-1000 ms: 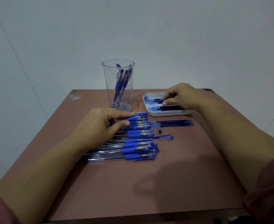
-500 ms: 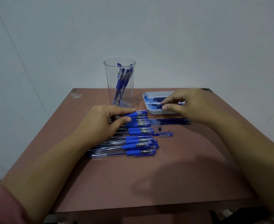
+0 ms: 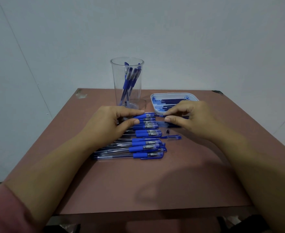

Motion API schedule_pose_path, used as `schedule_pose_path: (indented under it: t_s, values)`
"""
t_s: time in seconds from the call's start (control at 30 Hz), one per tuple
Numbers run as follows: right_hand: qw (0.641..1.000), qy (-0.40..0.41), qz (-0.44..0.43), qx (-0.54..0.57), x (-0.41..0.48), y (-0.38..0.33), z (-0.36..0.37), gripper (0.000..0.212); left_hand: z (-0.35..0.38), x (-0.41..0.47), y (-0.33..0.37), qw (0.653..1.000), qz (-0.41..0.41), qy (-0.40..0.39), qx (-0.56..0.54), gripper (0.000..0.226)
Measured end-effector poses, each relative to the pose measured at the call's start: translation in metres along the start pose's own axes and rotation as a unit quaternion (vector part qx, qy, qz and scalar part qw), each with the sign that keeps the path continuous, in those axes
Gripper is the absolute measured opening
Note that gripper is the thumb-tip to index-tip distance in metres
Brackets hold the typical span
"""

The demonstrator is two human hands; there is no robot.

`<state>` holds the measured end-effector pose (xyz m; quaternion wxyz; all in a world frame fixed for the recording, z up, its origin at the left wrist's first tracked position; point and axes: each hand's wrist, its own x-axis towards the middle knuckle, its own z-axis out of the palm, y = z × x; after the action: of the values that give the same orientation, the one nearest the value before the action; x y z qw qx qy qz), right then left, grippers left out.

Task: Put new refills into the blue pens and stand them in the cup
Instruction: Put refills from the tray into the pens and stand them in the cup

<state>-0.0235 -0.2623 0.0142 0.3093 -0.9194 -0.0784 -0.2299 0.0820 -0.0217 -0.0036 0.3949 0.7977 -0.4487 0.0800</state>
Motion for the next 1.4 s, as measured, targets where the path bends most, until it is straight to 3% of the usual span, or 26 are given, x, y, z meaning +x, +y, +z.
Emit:
schedule_pose_path:
  t_s: [0.3, 0.4, 0.67, 0.87, 1.07, 1.27, 1.4]
  values:
    - [0.999, -0.001, -0.019, -0.033, 0.001, 0.001, 0.002, 0.021, -0.003, -0.001, 0.003, 1.000, 0.016, -0.015, 0.003, 0.031]
    - [0.997, 0.013, -0.034, -0.071, 0.002, 0.001, 0.007, 0.006, -0.003, -0.002, 0.001, 0.999, 0.021, -0.022, 0.028, 0.030]
    - [0.980, -0.030, -0.103, -0.166, 0.002, -0.009, 0.011, 0.037, -0.001, -0.002, 0.000, 0.999, 0.022, -0.024, 0.032, 0.030]
    - [0.992, -0.002, -0.063, -0.112, -0.004, -0.003, 0.008, 0.008, -0.001, -0.002, 0.000, 0.999, 0.012, -0.024, 0.027, 0.030]
    - [0.991, -0.014, -0.070, -0.109, -0.005, -0.003, 0.009, 0.030, -0.001, -0.001, 0.001, 0.999, 0.012, -0.023, 0.021, 0.031]
    - [0.994, -0.013, -0.038, -0.097, -0.007, 0.002, 0.006, 0.009, -0.001, -0.002, 0.002, 0.999, 0.006, -0.027, 0.024, 0.030]
    - [0.993, -0.026, -0.049, -0.103, -0.006, -0.002, 0.013, 0.028, 0.000, -0.002, 0.000, 0.999, 0.012, -0.025, 0.028, 0.029]
